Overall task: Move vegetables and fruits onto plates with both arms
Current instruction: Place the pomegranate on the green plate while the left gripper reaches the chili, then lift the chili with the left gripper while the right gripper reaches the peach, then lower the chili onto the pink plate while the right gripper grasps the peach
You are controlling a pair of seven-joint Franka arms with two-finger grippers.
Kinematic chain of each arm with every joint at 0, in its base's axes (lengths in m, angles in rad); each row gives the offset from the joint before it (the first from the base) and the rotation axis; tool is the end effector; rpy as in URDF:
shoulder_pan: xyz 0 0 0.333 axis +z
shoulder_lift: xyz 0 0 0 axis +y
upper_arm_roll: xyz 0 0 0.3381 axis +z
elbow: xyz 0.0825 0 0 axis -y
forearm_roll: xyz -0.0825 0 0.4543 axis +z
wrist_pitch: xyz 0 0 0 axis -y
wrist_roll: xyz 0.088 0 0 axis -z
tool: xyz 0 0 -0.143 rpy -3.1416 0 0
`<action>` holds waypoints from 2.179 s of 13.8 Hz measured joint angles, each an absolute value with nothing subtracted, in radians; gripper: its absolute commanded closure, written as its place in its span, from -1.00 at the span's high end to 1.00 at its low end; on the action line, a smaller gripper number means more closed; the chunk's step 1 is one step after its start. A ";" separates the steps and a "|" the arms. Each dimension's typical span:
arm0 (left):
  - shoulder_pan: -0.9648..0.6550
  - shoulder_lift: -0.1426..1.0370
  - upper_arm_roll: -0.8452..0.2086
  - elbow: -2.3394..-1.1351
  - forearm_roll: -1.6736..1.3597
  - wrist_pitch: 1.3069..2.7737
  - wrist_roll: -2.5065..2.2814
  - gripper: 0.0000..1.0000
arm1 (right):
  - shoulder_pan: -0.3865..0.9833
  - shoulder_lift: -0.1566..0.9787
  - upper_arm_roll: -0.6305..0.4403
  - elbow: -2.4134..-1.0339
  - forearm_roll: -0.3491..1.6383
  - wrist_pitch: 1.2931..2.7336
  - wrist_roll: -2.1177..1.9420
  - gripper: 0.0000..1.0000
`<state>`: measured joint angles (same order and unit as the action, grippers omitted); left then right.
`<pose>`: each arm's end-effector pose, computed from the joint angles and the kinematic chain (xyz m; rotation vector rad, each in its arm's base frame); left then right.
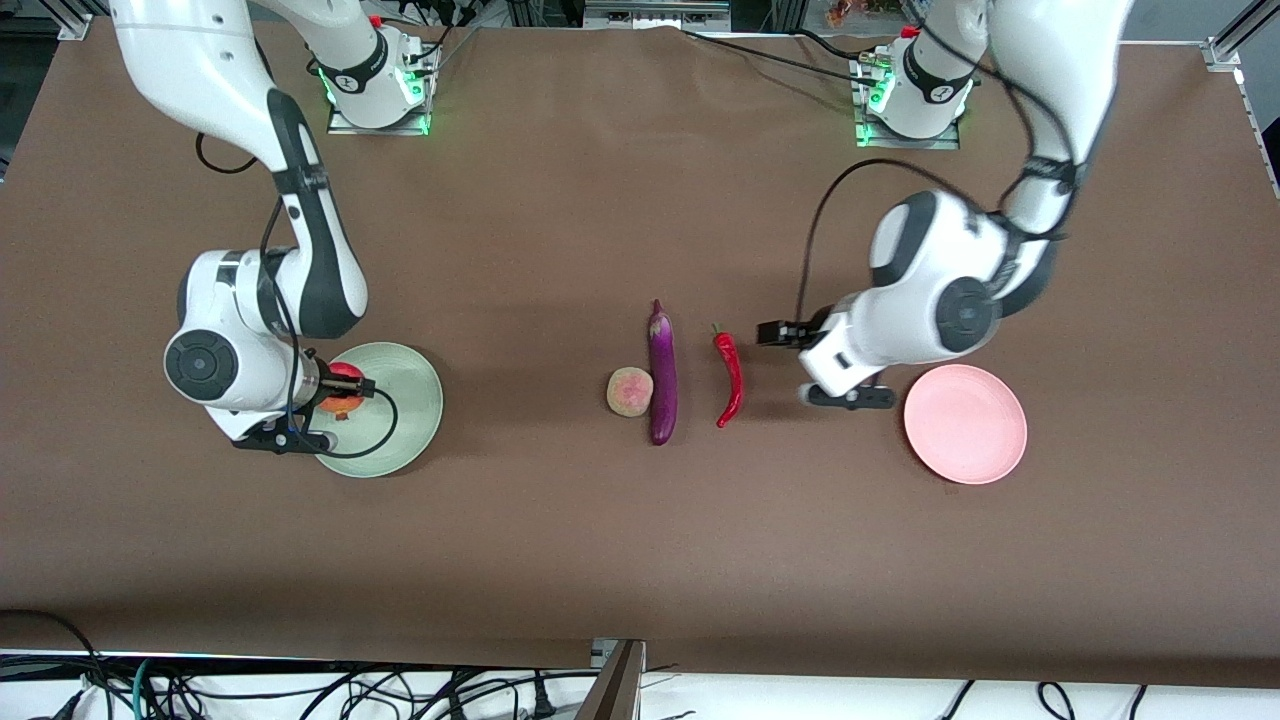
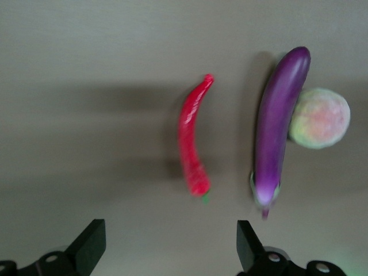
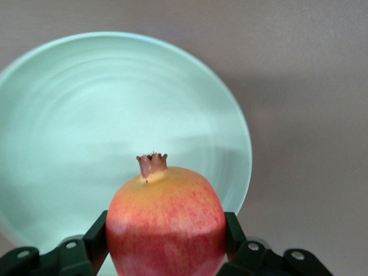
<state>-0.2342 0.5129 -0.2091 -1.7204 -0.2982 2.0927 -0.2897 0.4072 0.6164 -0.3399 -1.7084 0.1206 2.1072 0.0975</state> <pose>0.6418 -0.3216 0.2312 2.8390 0.0476 -0.3609 0.7077 0.0678 0.1728 3.0139 -0.0918 -0.2575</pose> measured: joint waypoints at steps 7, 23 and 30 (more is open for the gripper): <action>-0.346 0.704 -0.207 -1.721 -0.189 2.318 -0.458 -0.51 | 0.389 0.627 -0.334 -1.648 0.197 2.056 0.102 0.98; -0.029 0.531 -0.172 -1.659 -0.050 1.888 -0.181 -1.00 | 0.614 0.742 -0.035 -1.368 0.299 2.233 0.862 0.98; 0.140 0.615 -0.172 -1.680 0.101 2.032 -0.025 -1.00 | 0.707 0.847 -0.037 -1.366 0.223 2.403 0.923 0.98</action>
